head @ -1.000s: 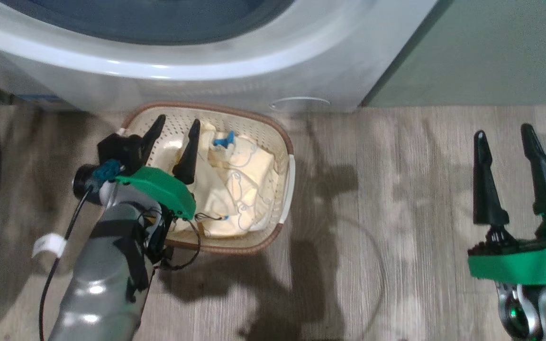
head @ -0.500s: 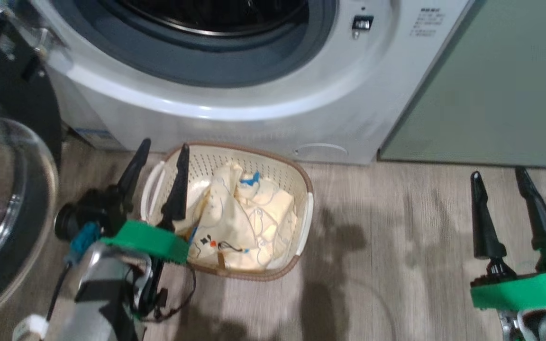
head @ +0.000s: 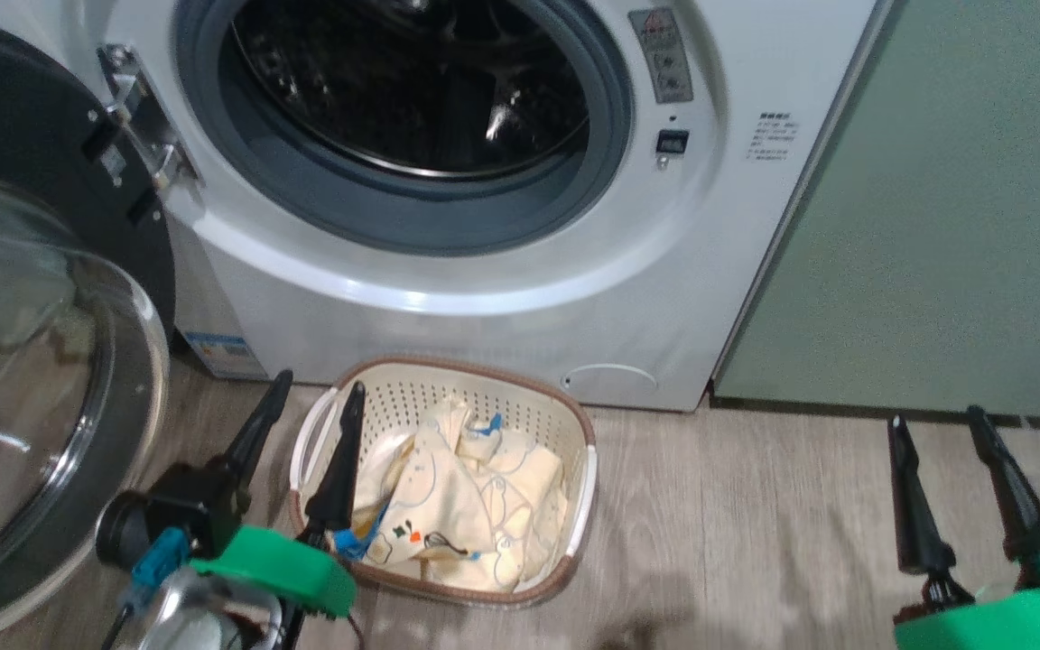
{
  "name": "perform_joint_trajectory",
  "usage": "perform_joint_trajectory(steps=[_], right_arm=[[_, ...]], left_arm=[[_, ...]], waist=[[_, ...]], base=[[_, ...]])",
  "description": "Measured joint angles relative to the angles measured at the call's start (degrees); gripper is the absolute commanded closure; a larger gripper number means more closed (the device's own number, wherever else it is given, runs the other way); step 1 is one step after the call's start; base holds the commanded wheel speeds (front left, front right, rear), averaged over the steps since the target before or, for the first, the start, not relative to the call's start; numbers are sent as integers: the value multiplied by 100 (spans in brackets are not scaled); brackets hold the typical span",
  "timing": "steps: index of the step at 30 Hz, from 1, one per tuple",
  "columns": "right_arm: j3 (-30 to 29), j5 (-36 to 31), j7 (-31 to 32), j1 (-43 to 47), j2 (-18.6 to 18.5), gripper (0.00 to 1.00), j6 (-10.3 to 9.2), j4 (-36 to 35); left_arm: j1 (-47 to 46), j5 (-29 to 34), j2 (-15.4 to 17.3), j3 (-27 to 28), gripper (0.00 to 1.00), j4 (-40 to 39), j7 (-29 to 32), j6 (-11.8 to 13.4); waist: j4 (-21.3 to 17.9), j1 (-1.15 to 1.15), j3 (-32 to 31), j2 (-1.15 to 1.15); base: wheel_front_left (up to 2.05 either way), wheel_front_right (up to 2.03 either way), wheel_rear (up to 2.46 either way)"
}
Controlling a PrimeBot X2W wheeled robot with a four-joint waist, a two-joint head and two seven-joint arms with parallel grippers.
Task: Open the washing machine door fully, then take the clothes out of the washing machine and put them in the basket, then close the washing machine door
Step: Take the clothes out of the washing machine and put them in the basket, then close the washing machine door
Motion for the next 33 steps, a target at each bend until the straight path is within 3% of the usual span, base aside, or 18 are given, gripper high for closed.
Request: perform_joint_trajectory(steps=[11,33], right_arm=[[-52,0,1,396,1,0,0,7],[-51,0,1,427,21,0,0,-9]], left_arm=[[534,-2,53,0,0,-366,226,76],[541,0,212,-148,0,-428,345,113]], waist=[[-34,0,-478,0],[-1,1,-519,0]], base=[[0,0,0],[0,0,0]])
